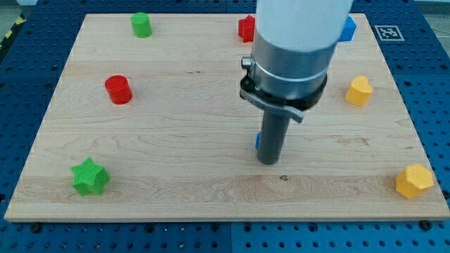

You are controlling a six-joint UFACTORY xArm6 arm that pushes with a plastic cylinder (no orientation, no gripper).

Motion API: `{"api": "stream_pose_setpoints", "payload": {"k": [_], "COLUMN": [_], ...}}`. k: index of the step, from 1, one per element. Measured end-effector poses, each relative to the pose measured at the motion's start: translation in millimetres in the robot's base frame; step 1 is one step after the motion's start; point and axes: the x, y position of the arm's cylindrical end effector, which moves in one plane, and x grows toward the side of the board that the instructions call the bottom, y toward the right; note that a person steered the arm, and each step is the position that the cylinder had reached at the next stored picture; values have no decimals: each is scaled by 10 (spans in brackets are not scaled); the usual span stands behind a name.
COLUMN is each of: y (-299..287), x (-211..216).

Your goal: Move the arm away from the blue triangle

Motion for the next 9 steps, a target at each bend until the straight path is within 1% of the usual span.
{"api": "stream_pose_setpoints", "payload": {"k": [3,4,5,6,7,9], "y": [0,153,506,699,729,577], "x": [-613,-595,-552,-551,-697,-763]}}
